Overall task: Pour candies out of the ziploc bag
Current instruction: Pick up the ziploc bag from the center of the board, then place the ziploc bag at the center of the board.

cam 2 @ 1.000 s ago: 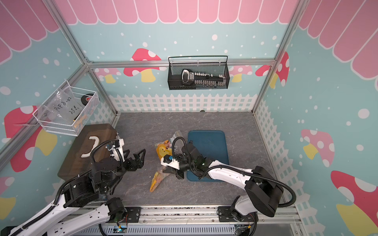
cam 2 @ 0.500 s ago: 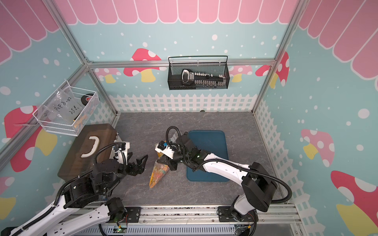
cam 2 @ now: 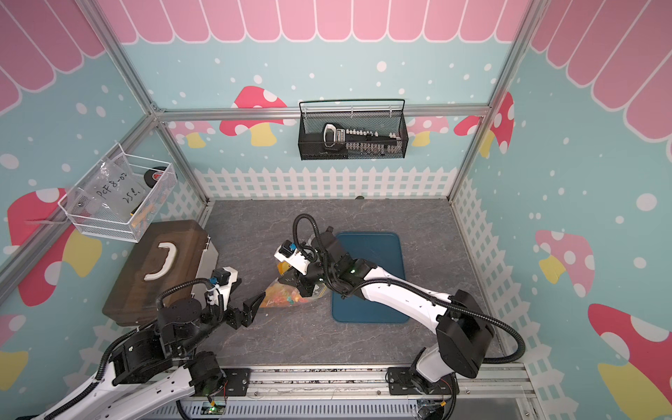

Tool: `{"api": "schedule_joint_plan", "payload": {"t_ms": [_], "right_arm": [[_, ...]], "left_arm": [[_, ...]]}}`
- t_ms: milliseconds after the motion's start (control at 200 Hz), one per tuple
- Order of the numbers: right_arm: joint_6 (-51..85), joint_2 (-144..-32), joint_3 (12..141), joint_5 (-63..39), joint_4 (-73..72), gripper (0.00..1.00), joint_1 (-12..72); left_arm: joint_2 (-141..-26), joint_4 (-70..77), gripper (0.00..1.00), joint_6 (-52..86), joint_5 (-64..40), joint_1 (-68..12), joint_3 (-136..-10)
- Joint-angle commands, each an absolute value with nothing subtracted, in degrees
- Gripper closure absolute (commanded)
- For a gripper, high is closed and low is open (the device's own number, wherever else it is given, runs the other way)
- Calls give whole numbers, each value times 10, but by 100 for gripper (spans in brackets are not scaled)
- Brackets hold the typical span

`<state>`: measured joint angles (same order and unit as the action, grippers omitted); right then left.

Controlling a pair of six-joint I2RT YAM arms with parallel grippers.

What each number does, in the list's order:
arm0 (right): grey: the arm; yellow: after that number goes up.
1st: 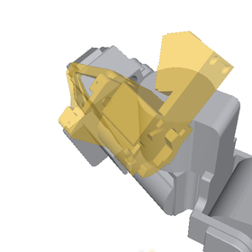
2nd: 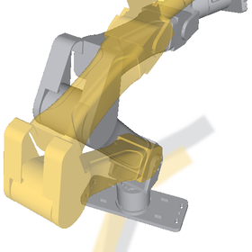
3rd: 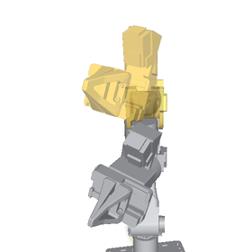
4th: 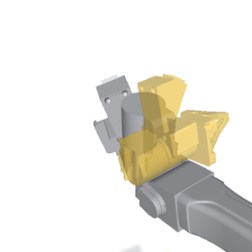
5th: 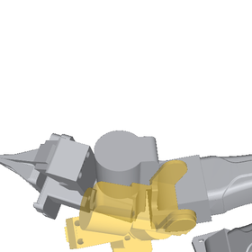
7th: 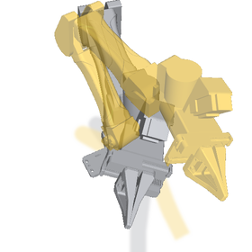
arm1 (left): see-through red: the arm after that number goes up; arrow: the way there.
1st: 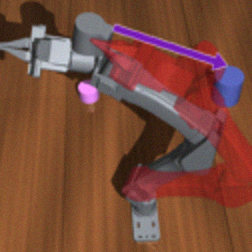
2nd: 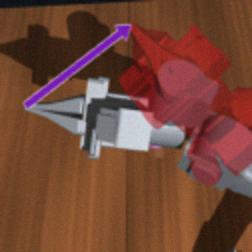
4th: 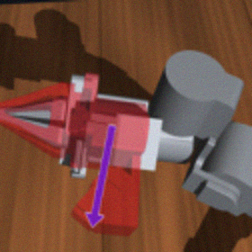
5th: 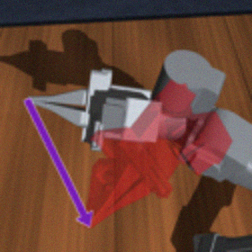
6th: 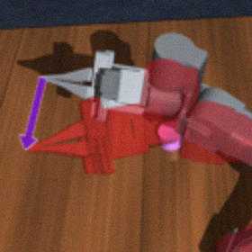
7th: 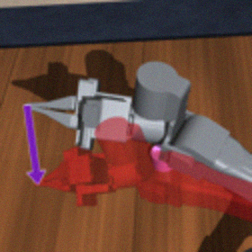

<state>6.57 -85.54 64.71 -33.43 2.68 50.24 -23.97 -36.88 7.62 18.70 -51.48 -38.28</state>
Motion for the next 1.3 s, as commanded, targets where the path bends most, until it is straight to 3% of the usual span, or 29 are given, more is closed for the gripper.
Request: {"api": "schedule_joint_plan", "payload": {"t_ms": [0, 425, 575, 1071, 1291], "right_arm": [[67, -823, 672, -341, 11, 100, 497], [62, -761, 673, -340, 38, 100, 486], [61, -738, 665, -339, 43, 100, 482], [55, -683, 637, -344, 62, 100, 479], [55, -666, 624, -342, 64, 100, 479]], "left_arm": [[-259, -385, 11, -8, 142, -513, -389], [-313, -412, 12, -100, 79, -513, -393], [-336, -410, 18, -106, 67, -513, -391], [-349, -332, 26, -125, 113, -512, -383], [-374, -305, 44, -130, 47, -486, -389]]}}
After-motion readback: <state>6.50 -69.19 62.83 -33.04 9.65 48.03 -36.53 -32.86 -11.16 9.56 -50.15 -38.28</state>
